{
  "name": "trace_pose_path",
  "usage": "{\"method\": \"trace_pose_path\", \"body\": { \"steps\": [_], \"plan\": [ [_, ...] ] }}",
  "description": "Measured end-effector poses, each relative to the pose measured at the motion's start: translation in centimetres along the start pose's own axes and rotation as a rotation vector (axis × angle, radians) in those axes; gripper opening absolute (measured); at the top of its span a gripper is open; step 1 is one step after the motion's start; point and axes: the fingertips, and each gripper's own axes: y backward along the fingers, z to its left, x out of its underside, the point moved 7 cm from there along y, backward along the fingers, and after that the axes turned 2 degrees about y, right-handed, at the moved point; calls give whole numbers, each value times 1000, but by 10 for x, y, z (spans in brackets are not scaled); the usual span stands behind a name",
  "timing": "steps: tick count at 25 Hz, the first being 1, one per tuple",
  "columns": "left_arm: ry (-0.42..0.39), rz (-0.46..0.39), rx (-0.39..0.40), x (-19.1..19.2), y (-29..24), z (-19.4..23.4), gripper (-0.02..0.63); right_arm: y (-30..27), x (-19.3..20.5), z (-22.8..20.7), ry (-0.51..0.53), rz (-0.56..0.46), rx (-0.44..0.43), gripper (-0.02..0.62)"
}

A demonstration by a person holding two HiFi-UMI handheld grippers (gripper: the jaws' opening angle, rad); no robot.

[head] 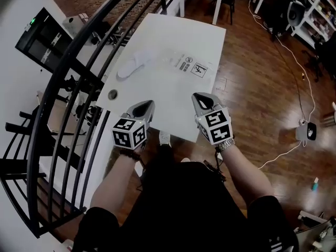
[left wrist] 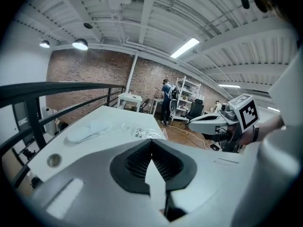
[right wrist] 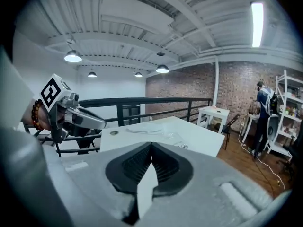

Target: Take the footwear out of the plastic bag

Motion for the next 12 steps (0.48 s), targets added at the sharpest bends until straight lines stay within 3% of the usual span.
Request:
{"method": "trace_pose_path", "body": {
  "steps": [7,12],
  "plan": [
    [-115,-34,40,-18,27,-57,17,33,-35,49,27,-101,-70,-8],
    [-162,-66,44,-17,45,-71,17,46,-42,75,50,-137,-82,-9]
  ]
}}
